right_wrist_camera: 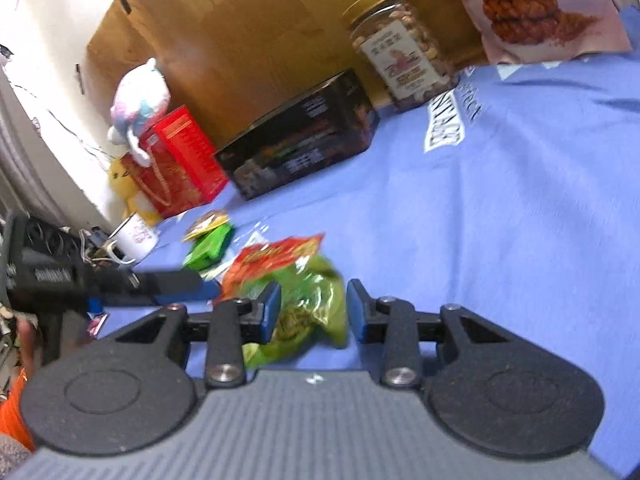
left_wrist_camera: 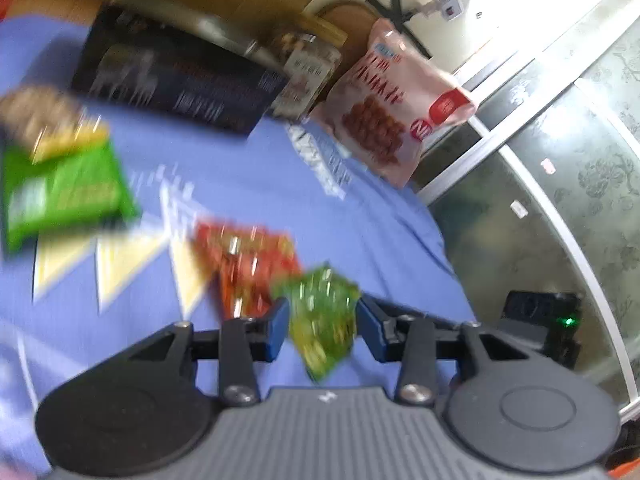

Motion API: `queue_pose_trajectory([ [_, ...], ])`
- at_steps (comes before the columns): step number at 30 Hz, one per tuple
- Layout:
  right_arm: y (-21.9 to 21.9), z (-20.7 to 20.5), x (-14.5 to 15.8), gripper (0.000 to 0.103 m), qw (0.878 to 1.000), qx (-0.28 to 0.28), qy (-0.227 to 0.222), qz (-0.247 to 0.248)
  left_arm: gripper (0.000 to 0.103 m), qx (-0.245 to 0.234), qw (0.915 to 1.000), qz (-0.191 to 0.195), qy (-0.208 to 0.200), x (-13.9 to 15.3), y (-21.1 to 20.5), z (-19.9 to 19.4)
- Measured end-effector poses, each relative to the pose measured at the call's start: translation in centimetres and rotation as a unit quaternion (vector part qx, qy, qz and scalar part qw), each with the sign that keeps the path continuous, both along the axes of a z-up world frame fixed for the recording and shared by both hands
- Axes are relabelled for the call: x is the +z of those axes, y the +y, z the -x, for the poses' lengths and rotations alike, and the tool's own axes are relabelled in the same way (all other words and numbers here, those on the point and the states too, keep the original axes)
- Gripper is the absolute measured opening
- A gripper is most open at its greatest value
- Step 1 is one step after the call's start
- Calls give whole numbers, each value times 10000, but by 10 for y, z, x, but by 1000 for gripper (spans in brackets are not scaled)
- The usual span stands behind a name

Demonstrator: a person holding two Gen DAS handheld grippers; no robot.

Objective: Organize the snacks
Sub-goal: 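Grasp the green pickle bag with the left gripper, then carry the green pickle bag over the black box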

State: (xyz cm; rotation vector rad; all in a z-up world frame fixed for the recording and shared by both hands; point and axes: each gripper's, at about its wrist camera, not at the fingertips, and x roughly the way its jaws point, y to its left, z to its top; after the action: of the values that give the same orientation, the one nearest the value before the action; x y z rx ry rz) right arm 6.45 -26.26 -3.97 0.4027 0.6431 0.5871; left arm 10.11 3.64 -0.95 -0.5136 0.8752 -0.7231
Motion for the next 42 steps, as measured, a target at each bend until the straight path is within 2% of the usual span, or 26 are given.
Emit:
queue_pose_trajectory([
  [1,5,6,-2,35,10000,20,-17,-10,42,46,9999,3,124,-7,2,5],
  [4,14,17,-3,23,9999,104,-17,26,42,263,9986,334,319,-20,19,14],
  [5,18,18,-1,23,9998,134,-60,104,41,336,9980,397,364,-21,24,16],
  [8,30,21,-1,21,9995,303,-23,79,29,502,9970,431,401,-24,33,22],
  [10,40,22,-3,20,9989,459,72,-33,18,518,9971,375,415,-26,36,30],
  [14,63,34,-1,19,9976,676,14,147,17,668,9966,356,336,-24,50,47],
  [18,71,43,-3,18,9958,894,174,9,17,748,9959,358,369,-24,63,67],
  [23,85,53,0,18,9932,1143,206,-42,16,759,9961,391,206,-16,78,87],
  [28,87,39,27,18,9936,1092,-202,-222,15,710,9955,578,-236,15,85,67],
  [34,84,9,55,18,9938,767,-772,-234,15,624,9933,383,-896,55,73,26],
  [42,84,-61,72,18,9939,472,-978,-190,16,661,9915,322,-1074,75,68,-49],
])
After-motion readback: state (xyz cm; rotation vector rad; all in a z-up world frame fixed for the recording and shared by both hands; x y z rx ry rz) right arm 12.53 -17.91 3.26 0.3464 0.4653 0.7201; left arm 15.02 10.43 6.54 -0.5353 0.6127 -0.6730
